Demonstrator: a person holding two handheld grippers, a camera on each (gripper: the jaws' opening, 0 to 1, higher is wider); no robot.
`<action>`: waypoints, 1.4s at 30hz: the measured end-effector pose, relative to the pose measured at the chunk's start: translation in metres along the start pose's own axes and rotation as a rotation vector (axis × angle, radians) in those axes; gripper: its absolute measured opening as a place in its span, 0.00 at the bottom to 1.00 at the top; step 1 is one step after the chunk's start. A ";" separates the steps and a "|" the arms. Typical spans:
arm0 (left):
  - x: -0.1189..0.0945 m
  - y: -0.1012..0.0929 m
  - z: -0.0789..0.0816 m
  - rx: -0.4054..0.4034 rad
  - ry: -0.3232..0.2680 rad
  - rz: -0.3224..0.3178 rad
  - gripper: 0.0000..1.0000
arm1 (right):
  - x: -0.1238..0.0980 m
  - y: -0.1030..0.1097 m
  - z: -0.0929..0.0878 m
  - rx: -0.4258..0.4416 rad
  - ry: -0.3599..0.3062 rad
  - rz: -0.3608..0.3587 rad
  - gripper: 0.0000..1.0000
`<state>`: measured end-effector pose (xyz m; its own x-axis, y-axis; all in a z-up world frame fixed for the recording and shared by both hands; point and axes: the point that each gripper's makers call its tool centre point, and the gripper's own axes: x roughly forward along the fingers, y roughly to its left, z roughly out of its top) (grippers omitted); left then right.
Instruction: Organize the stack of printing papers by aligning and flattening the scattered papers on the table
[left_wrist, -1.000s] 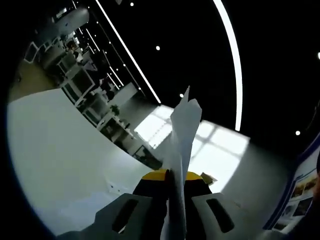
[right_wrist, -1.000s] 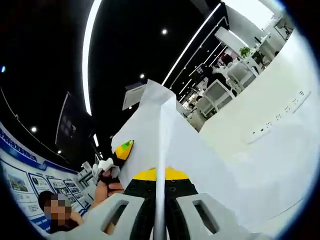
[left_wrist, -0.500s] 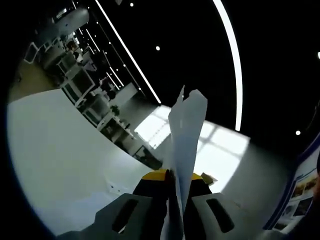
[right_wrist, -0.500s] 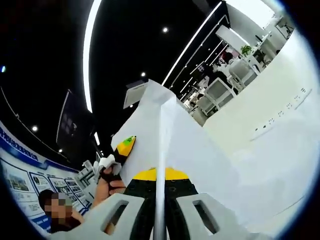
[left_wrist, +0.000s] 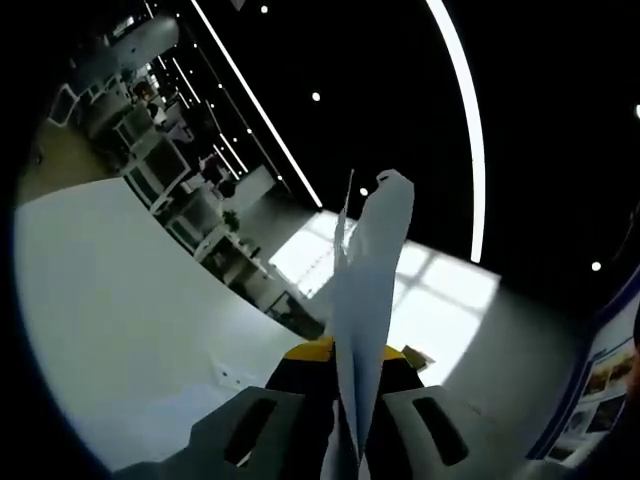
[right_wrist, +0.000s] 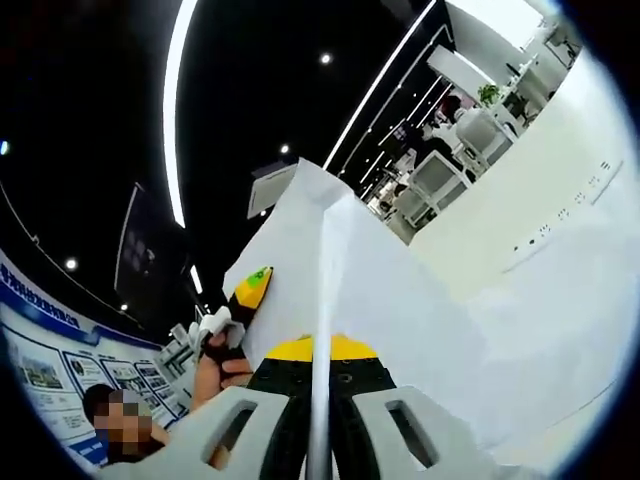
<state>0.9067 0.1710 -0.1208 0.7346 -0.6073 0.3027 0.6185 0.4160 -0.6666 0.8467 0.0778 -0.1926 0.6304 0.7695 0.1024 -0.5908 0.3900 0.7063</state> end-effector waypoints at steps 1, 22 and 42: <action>0.000 0.000 0.000 0.001 0.000 0.000 0.08 | 0.000 0.000 0.000 0.001 0.000 0.000 0.00; -0.002 -0.003 0.004 0.019 -0.018 -0.002 0.06 | 0.015 0.005 -0.015 -0.143 0.010 0.011 0.54; -0.002 -0.003 0.002 0.030 -0.016 0.003 0.06 | -0.001 -0.017 0.024 -0.233 -0.079 -0.105 0.68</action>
<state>0.9036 0.1720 -0.1179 0.7406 -0.5953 0.3117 0.6242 0.4377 -0.6471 0.8686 0.0584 -0.1878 0.7266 0.6800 0.0979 -0.6139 0.5787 0.5369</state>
